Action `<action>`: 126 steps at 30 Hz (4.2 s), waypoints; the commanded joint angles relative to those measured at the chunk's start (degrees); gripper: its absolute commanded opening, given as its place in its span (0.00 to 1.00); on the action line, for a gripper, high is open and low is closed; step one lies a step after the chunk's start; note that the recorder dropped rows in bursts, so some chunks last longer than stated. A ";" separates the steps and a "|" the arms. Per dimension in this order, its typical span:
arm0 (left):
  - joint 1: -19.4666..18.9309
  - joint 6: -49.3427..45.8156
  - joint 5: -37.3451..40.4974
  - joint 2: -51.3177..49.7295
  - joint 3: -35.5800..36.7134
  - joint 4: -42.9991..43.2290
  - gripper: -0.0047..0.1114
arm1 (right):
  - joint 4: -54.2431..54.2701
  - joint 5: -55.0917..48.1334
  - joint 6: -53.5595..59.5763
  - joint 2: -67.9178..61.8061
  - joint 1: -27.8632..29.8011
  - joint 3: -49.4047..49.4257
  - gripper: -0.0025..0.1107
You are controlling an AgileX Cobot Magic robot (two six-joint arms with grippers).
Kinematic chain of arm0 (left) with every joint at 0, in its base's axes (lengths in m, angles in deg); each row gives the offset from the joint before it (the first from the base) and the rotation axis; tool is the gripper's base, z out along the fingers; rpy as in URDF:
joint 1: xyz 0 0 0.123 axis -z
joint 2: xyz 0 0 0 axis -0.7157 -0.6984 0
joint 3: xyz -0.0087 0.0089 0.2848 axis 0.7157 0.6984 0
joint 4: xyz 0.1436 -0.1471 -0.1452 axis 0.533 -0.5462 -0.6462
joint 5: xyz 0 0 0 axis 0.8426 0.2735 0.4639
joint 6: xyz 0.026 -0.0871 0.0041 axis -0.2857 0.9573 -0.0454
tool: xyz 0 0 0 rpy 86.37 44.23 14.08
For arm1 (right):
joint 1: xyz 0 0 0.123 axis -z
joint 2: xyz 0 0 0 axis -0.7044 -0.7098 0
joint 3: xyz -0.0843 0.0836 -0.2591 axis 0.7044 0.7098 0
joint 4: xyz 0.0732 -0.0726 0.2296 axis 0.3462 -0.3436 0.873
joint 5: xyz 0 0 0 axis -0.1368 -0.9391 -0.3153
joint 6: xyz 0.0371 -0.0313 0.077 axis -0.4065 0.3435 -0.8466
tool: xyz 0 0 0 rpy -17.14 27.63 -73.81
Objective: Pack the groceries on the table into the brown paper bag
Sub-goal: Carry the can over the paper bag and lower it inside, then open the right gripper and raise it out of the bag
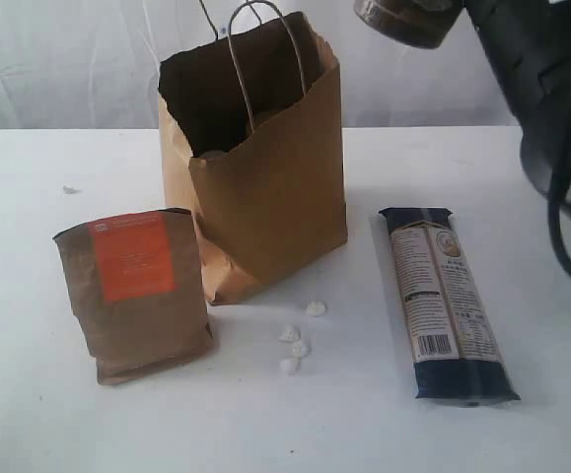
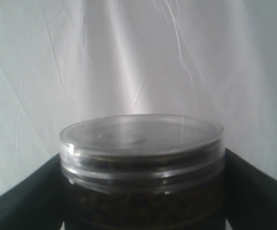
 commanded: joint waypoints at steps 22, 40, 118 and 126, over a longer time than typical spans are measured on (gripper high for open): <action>0.19 0.00 -0.26 0.28 0.12 0.05 0.04 | -10.38 -20.18 -12.03 -10.98 11.55 -16.61 0.02; 2.27 0.00 -0.26 0.28 0.12 0.05 0.04 | -29.05 0.17 -37.73 -25.45 11.55 -18.28 0.02; 2.27 0.00 -0.26 0.28 0.12 0.05 0.04 | -58.40 -16.25 -53.64 -31.70 10.43 -22.37 0.75; 2.27 0.00 -0.26 0.28 0.12 0.05 0.04 | -58.40 -13.25 -53.64 -31.35 10.43 -22.58 0.75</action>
